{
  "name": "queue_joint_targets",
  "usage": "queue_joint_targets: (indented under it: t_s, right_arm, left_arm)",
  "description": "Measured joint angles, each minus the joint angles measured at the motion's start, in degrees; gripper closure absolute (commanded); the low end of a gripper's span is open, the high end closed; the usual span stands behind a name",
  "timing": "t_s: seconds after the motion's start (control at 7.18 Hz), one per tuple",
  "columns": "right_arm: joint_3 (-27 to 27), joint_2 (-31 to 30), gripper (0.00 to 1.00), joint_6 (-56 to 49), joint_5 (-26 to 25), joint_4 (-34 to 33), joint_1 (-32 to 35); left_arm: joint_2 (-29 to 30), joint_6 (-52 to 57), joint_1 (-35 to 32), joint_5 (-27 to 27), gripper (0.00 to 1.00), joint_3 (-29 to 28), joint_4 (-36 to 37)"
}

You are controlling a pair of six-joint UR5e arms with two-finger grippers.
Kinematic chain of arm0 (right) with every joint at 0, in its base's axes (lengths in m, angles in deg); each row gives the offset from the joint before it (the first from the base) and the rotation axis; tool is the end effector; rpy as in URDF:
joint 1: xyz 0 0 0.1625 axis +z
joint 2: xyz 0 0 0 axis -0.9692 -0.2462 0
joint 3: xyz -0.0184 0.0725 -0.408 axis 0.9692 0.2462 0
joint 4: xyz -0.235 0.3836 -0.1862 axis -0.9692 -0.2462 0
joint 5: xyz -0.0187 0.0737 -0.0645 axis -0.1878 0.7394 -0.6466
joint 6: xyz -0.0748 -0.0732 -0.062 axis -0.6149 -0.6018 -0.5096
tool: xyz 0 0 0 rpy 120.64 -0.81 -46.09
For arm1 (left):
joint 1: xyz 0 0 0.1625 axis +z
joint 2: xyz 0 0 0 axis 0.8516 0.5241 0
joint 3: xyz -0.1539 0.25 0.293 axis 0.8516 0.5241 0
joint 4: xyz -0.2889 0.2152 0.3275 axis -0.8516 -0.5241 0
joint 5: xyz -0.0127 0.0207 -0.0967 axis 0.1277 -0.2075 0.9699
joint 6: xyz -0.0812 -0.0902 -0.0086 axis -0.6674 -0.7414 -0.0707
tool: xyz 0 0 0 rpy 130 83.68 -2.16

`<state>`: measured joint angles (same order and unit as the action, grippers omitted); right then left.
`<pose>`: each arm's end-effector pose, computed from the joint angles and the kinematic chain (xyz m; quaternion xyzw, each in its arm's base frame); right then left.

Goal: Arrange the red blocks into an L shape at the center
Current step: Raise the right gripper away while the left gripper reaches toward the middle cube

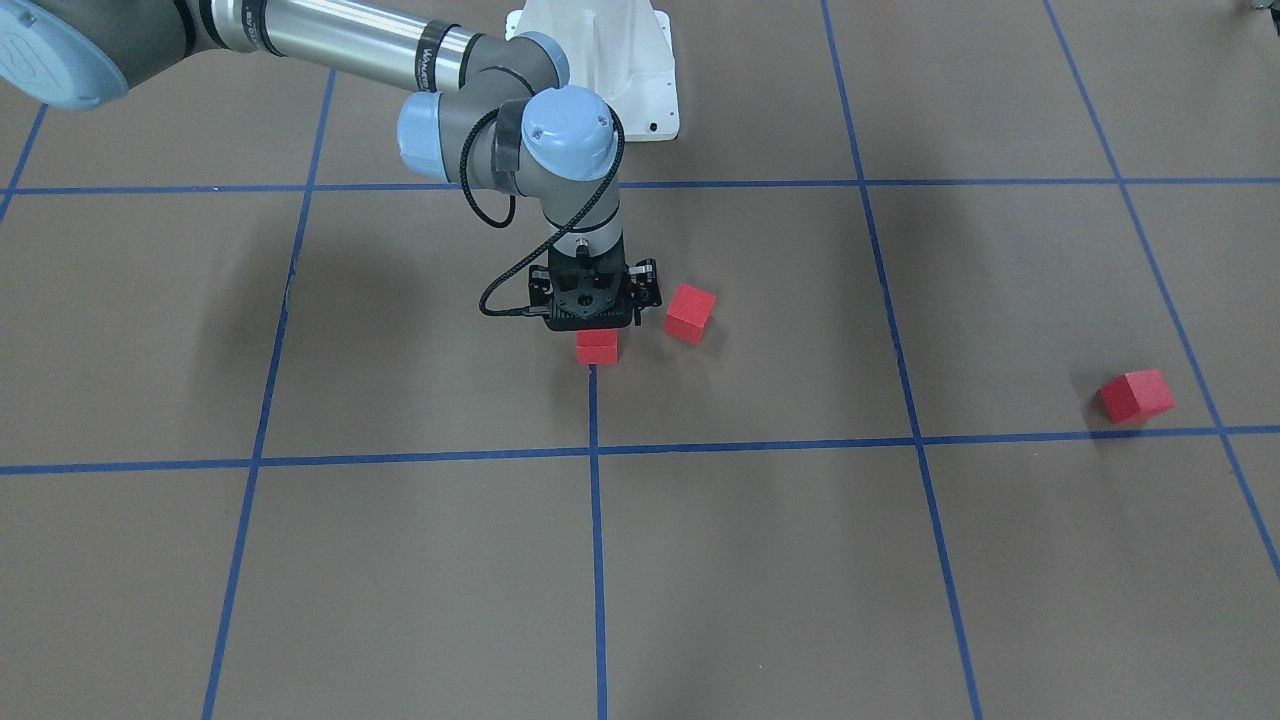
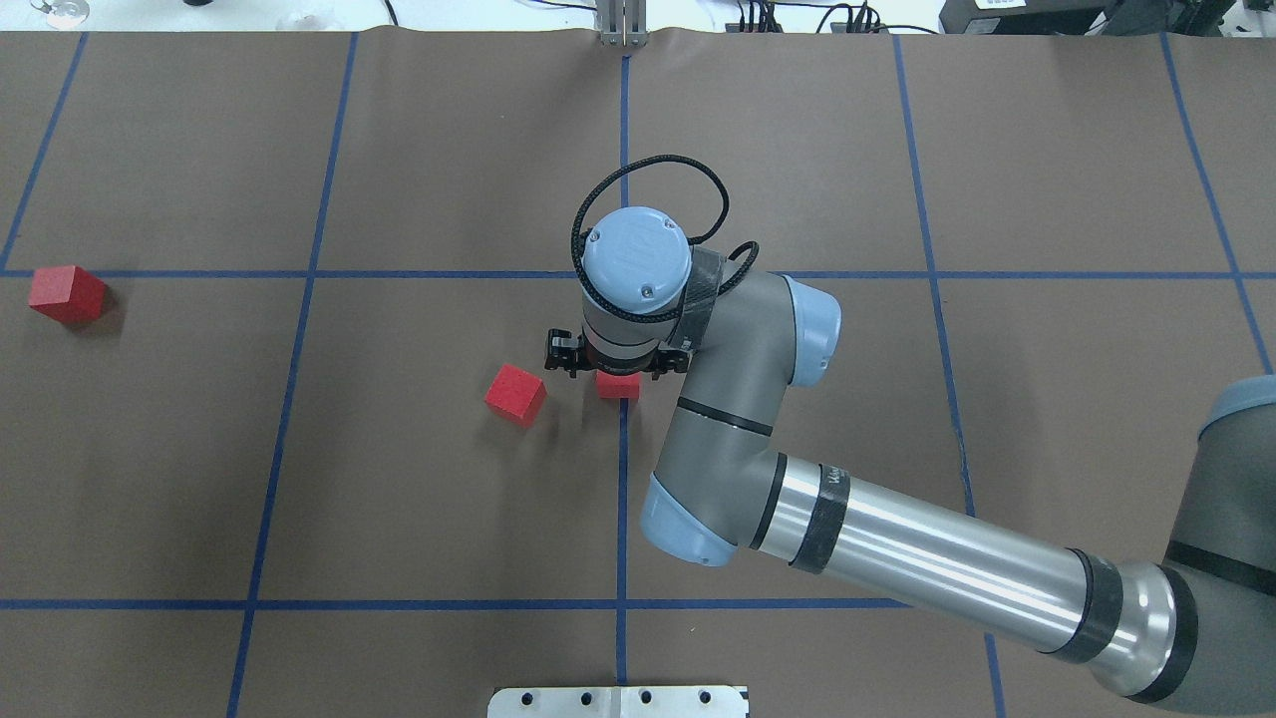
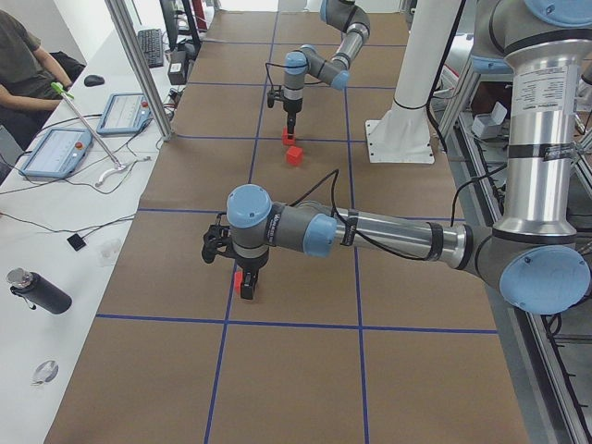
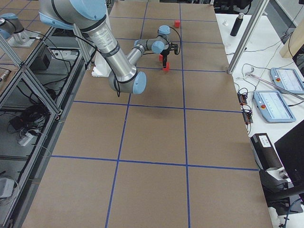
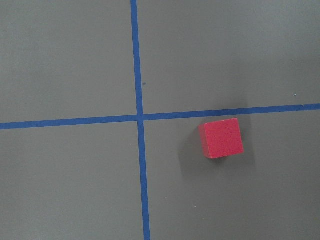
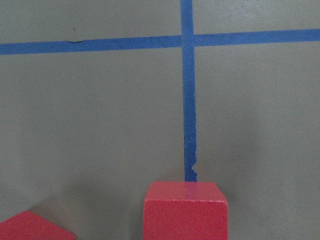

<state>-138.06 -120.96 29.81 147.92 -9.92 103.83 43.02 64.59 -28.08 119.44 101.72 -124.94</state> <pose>-0.6772 -0.4744 0.1378 0.0386 -0.4166 0.0241 0.9080 -0.0104 -0.5662 0.5607 0.0738 0.3990 0.0192 0.9138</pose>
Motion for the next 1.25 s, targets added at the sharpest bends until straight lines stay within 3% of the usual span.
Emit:
queue_joint_targets:
  t_s: [0.28,0.56,0.84,1.25]
  right_arm:
    - [-7.6,-4.3,0.0,-0.2,3.1,-0.9,3.2]
    - [-16.1,-12.7,0.0,-1.2,8.6,-1.3,8.4]
    - [-19.1,-19.9,0.0,-4.4,16.3,-0.8,16.1]
    - [-22.2,-29.4,0.0,-13.6,24.0,-0.1,23.4]
  left_arm:
    - [0.4,-4.5,1.0,4.0,0.0,2.3,-0.6]
    - [1.4,-20.1,7.5,6.2,0.0,4.7,-8.4]
    - [3.4,-34.9,15.2,5.7,0.0,5.7,-18.1]
    - [5.7,-42.9,25.9,2.0,0.0,11.1,-21.5]
